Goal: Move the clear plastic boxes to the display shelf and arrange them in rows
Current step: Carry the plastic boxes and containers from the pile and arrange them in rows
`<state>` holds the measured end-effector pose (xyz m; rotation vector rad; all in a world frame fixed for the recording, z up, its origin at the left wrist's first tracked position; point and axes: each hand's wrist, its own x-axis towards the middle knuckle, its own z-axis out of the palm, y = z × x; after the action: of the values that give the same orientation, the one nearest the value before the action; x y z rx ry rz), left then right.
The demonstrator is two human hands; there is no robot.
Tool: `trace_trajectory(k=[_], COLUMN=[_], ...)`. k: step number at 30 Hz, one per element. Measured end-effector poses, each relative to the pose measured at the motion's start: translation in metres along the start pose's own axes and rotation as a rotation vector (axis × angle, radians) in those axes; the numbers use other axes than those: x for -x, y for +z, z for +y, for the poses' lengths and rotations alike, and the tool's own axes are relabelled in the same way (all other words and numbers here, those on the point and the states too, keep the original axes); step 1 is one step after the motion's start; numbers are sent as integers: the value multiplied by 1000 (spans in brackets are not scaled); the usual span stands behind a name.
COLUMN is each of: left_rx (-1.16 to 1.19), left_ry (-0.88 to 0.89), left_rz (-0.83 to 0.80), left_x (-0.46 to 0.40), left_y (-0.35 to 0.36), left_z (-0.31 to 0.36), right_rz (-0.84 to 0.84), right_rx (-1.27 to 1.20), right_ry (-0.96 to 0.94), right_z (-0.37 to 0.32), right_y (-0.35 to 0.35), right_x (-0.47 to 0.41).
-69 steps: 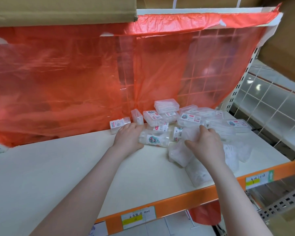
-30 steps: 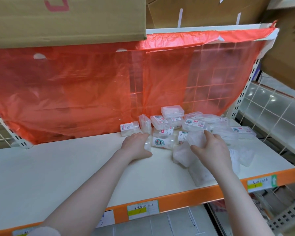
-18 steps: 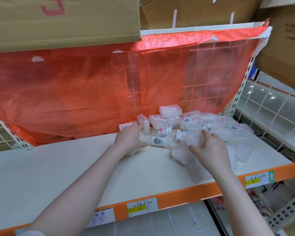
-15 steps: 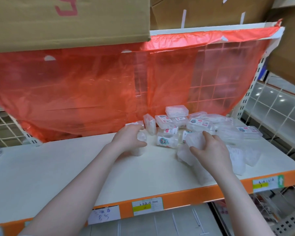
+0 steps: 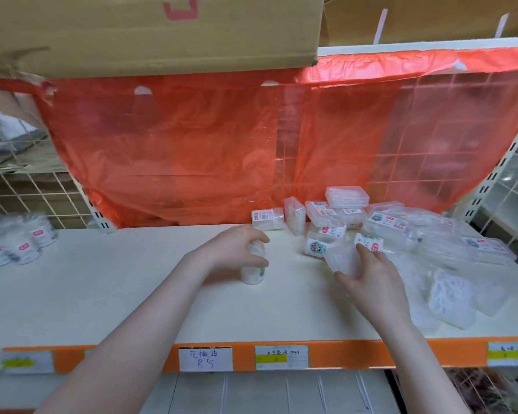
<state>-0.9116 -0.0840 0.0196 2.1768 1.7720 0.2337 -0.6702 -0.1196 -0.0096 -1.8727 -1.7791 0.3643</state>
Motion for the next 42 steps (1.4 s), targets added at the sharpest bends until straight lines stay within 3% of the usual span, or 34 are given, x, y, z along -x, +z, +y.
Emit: trace_trajectory(k=[10, 23, 32, 42], left_rx=[-282, -169, -148, -202], left_ry=[-344, -414, -479, -534], left_rz=[114, 233, 291, 376], left_x=[-6, 61, 164, 333], left_y=[7, -4, -44, -89], left_z=[22, -3, -77, -234], right_rz=[-21, -109, -178, -244], right_rx=[27, -12, -26, -78], right_ry=[-98, -313, -492, -591], right_z=[11, -30, -133, -309], right_y=[-5, 29, 73, 163], right_x=[-9, -2, 42, 159])
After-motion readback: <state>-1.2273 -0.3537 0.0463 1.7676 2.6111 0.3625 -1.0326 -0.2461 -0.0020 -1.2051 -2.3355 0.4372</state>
